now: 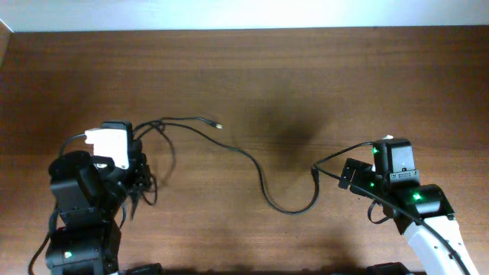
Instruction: Untangle cables
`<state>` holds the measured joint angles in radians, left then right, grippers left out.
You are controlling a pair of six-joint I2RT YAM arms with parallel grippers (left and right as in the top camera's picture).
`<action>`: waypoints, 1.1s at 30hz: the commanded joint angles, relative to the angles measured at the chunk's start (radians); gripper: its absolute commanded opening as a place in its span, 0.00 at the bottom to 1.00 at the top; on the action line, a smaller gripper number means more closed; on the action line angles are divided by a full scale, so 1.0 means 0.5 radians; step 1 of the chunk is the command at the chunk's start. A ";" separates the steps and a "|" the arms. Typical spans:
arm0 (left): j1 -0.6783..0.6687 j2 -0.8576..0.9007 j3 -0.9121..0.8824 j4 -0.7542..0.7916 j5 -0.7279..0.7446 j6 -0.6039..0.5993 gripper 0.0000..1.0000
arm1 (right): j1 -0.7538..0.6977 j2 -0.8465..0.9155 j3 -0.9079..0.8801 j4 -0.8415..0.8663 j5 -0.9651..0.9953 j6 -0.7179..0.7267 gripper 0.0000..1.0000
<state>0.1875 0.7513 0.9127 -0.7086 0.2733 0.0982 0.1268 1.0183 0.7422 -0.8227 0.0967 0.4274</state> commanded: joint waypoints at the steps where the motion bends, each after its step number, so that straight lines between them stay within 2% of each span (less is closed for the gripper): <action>1: 0.010 -0.028 0.060 0.006 0.320 0.033 0.00 | -0.009 0.009 -0.018 0.011 0.002 0.023 0.99; 12: 0.010 0.076 0.060 -0.030 1.028 0.033 0.00 | -0.009 0.008 -0.018 0.130 -0.388 0.005 0.99; 14: 0.010 0.114 0.060 -0.030 1.081 0.032 0.00 | -0.009 0.008 -0.018 0.157 -0.488 -0.045 0.99; 22: -0.094 0.306 0.060 -0.024 1.101 -0.014 0.00 | -0.009 0.008 -0.015 0.201 -0.634 -0.061 0.99; 25: -0.198 0.397 0.060 -0.023 1.100 -0.014 0.05 | -0.009 0.008 -0.015 0.217 -0.674 -0.061 0.99; 27: -0.278 0.468 0.060 -0.022 1.099 -0.014 0.00 | -0.009 0.008 -0.015 0.219 -0.674 -0.061 0.99; 33: -0.537 0.702 0.060 -0.003 1.022 -0.014 0.00 | -0.009 0.008 -0.015 0.239 -0.674 -0.061 0.99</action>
<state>-0.0250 1.0531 0.9184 -0.7174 0.7856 0.0937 0.1268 1.0183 0.7383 -0.7063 -0.2279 0.4076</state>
